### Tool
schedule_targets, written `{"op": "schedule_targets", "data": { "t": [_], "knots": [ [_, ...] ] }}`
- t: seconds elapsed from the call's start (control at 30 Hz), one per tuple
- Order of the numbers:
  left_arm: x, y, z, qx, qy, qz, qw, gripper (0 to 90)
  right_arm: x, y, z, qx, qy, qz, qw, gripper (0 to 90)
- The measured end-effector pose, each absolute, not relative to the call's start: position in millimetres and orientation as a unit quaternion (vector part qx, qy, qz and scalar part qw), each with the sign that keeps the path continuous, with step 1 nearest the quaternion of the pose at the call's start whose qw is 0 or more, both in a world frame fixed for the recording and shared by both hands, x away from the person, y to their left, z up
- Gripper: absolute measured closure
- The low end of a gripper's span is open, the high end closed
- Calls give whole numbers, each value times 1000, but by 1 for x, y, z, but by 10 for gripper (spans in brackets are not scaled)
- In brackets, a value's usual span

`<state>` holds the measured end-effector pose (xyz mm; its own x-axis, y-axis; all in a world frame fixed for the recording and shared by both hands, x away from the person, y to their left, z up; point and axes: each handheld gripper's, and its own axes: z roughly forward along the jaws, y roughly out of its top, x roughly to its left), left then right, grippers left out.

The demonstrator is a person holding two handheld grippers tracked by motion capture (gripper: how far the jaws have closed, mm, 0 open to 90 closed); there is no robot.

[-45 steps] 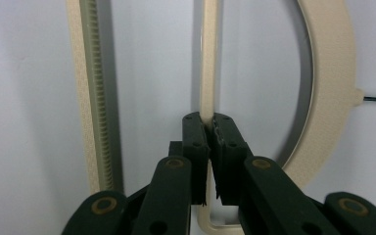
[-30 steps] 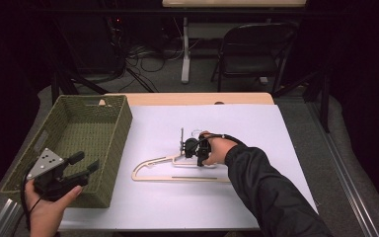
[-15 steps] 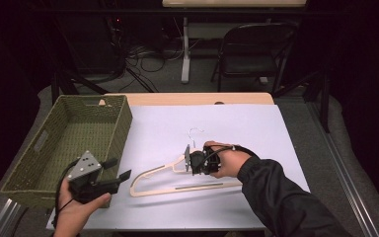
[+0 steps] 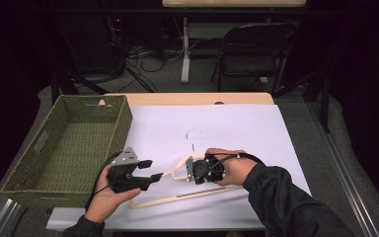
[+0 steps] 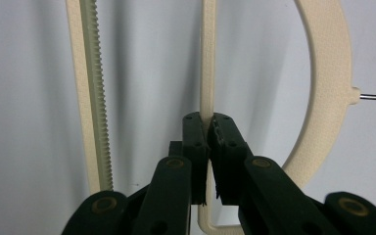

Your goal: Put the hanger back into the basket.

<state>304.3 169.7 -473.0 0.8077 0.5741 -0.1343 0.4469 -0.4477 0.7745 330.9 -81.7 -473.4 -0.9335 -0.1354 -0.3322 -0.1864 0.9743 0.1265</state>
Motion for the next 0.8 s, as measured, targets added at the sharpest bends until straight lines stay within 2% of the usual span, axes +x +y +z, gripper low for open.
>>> {"op": "schedule_targets", "data": {
  "t": [0.23, 0.4, 0.7, 0.8],
  "knots": [
    [322, 142, -487, 863, 299, 32, 406, 479, 327, -79, -475, -91, 978, 78, 168, 855],
    [329, 132, -492, 867, 300, 8, 398, 491, 325, -77, -477, -101, 977, 75, 174, 854],
    [339, 123, -500, 875, 312, -7, 370, 583, 322, -73, -479, -110, 975, 75, 179, 854],
    [340, 120, -503, 881, 313, -7, 355, 645, 321, -72, -480, -112, 975, 75, 179, 854]
  ]
}}
